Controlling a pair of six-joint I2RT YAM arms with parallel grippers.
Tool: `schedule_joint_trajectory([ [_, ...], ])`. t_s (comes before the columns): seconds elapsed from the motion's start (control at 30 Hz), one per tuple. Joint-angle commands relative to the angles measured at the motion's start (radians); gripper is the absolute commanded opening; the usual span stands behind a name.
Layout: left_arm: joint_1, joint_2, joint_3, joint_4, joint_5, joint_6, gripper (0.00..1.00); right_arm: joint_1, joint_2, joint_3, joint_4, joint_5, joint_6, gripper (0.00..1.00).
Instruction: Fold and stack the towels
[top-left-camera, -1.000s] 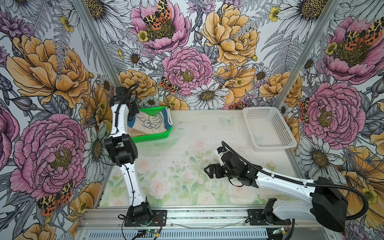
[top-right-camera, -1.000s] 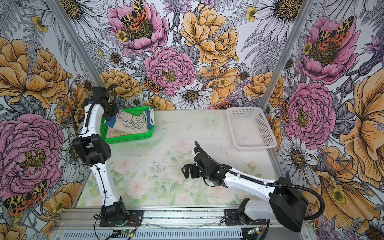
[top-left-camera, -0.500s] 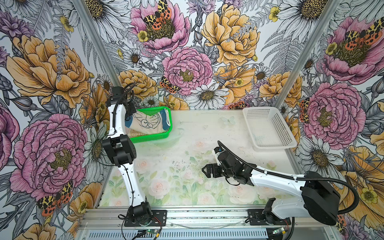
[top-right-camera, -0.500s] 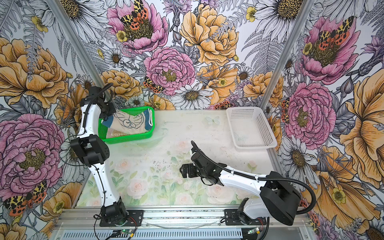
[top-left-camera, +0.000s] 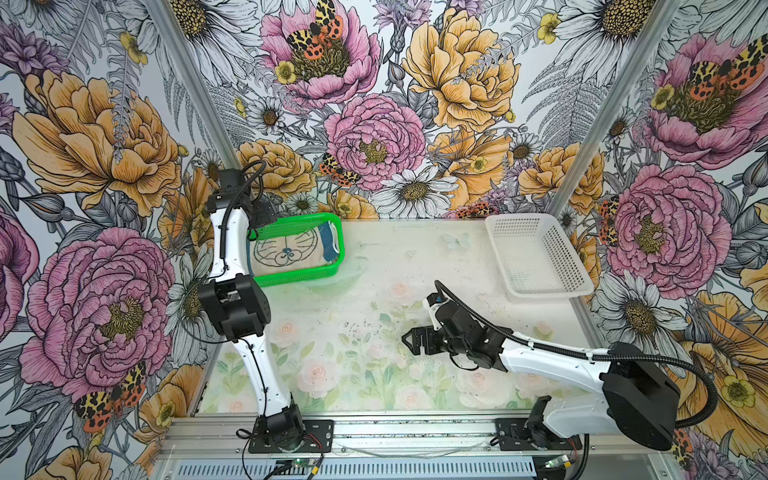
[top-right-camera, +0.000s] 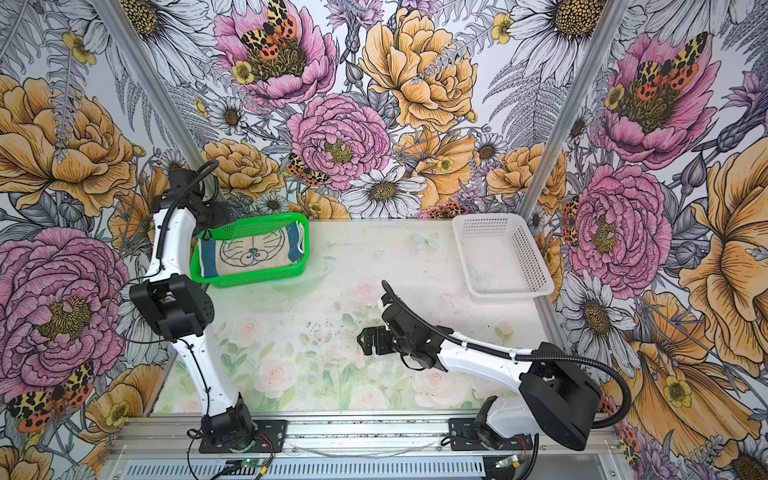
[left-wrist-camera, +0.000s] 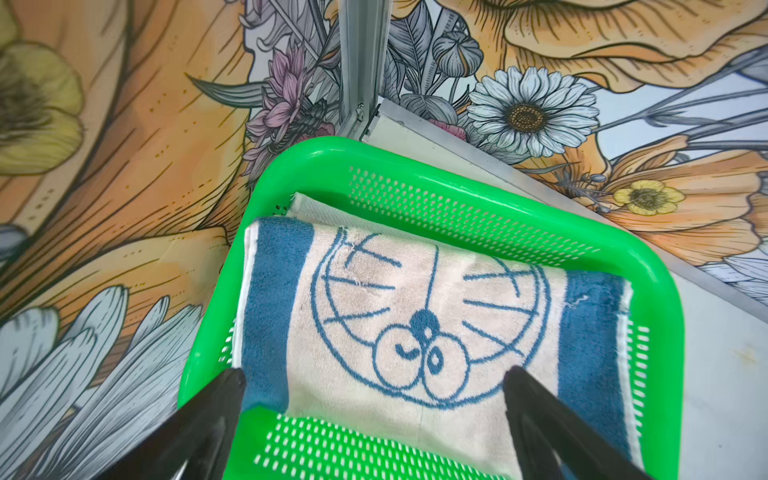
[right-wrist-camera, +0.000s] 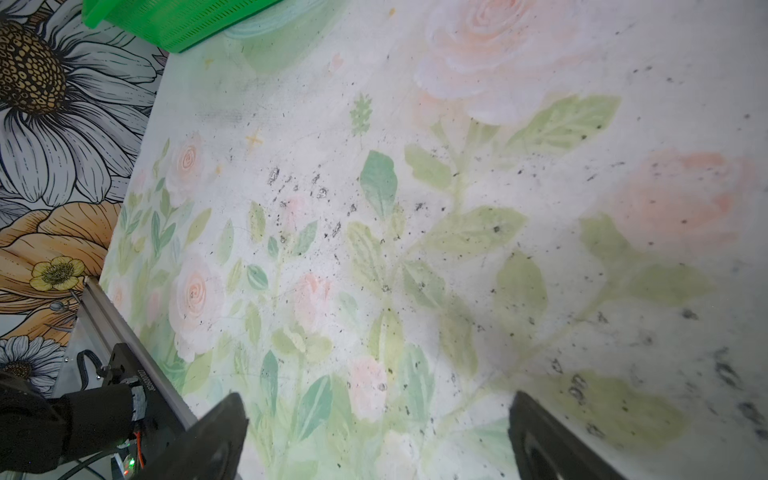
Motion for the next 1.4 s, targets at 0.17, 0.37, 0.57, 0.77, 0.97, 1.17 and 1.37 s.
schedule_joint_trajectory([
  [0.17,-0.051,-0.44,-0.46,0.253,0.103,-0.057,0.99,-0.005,-0.062,-0.033,0.049,-0.048,-0.045,0.99],
  [0.37,-0.099,-0.753,-0.776,0.317,0.123,-0.051,0.99,-0.125,-0.217,-0.07,-0.011,-0.064,-0.124,1.0],
  [0.57,-0.123,-1.07,-1.182,0.462,0.049,-0.143,0.99,-0.274,-0.367,-0.089,-0.12,0.027,-0.244,0.99],
  [0.77,-0.199,-1.223,-1.558,0.681,-0.091,-0.209,0.99,-0.377,-0.385,-0.041,-0.246,0.062,-0.367,1.0],
  [0.97,-0.282,-1.263,-1.76,0.909,-0.288,-0.135,0.99,-0.484,-0.482,-0.064,-0.269,0.213,-0.517,0.99],
  [1.17,-0.299,-1.154,-1.887,1.195,-0.327,-0.082,0.99,-0.662,-0.488,-0.05,-0.221,0.243,-0.584,0.99],
  [1.37,-0.313,-0.977,-1.919,1.498,-0.271,0.004,0.99,-0.78,-0.461,-0.167,0.008,0.242,-0.604,0.99],
])
